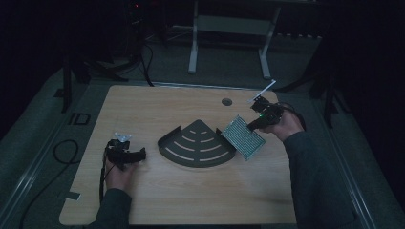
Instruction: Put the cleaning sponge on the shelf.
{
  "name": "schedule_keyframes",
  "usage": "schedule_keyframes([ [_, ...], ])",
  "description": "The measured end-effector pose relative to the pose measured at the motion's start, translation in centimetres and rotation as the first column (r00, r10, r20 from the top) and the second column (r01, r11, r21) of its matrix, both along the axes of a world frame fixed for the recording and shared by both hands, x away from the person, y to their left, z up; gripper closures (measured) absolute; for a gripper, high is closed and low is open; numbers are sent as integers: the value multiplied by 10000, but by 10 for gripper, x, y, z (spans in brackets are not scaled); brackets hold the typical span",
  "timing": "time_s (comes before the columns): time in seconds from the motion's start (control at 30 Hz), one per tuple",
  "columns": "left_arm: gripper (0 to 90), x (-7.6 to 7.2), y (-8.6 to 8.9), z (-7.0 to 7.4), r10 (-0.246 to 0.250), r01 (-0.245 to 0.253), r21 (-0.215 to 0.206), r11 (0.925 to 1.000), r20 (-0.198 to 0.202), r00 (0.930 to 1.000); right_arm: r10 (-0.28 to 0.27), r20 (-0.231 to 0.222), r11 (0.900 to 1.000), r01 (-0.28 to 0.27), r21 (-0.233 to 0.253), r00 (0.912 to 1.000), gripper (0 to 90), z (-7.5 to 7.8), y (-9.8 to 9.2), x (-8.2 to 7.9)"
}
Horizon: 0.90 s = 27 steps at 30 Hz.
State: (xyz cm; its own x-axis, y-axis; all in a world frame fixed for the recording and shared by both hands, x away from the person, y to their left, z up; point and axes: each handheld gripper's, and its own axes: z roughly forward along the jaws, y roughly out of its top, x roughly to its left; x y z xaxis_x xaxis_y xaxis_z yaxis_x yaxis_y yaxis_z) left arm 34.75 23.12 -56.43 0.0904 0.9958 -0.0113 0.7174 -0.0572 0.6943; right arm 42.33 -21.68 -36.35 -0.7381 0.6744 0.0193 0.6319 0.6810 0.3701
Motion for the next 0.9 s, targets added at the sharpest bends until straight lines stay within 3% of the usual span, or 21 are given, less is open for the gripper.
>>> schedule_keyframes([
  [0.9, 55, 0, 0, 0, -3, 3, 5, 10000, 4, 10000, -186, 35, 9996, 185, 195, 9998, 896, -3, 15, 19],
])
